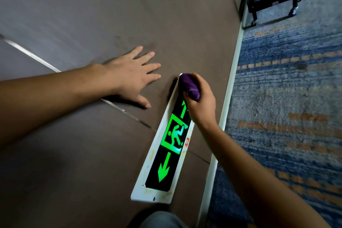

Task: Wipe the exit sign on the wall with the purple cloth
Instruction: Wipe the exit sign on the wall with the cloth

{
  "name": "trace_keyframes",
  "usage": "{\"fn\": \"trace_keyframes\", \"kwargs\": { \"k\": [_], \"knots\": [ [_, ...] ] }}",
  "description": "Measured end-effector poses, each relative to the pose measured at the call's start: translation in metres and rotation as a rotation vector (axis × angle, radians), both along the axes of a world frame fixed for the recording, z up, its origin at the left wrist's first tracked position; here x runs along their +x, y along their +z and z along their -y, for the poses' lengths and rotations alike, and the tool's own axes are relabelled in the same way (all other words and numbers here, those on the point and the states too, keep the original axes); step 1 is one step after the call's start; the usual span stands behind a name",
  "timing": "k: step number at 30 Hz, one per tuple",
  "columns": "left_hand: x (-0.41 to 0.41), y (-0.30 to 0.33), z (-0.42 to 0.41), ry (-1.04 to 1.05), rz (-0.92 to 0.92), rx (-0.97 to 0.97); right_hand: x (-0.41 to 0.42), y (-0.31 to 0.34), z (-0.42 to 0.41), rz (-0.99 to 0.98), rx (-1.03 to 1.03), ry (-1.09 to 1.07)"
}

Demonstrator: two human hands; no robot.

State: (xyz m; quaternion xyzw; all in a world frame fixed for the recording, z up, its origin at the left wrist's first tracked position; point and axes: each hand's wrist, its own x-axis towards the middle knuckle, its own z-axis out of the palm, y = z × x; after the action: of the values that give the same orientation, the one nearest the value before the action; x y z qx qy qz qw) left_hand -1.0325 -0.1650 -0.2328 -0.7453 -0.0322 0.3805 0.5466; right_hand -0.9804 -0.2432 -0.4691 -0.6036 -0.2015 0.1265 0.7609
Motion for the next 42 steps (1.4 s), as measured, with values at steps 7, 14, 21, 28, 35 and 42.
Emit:
{"fn": "trace_keyframes", "kwargs": {
  "k": [7,14,21,28,35,42],
  "knots": [
    [0.012,0.0,0.004,0.099,-0.05,0.014,-0.033,-0.007,-0.002,0.183,-0.083,0.146],
    [0.003,0.003,0.015,0.12,-0.016,-0.033,-0.084,-0.002,0.025,0.162,-0.077,0.189],
    [-0.021,-0.007,0.028,0.098,0.07,-0.017,-0.107,0.01,0.043,0.191,-0.165,0.24],
    [-0.059,-0.011,0.03,0.029,0.092,0.029,-0.073,0.008,0.047,0.252,-0.11,0.294],
    [-0.062,-0.018,0.031,0.023,0.104,0.016,-0.047,0.006,0.034,-0.036,-0.047,0.071],
    [-0.057,-0.015,0.031,0.086,0.053,0.024,-0.07,0.005,0.024,0.029,-0.047,0.111]
  ]
}}
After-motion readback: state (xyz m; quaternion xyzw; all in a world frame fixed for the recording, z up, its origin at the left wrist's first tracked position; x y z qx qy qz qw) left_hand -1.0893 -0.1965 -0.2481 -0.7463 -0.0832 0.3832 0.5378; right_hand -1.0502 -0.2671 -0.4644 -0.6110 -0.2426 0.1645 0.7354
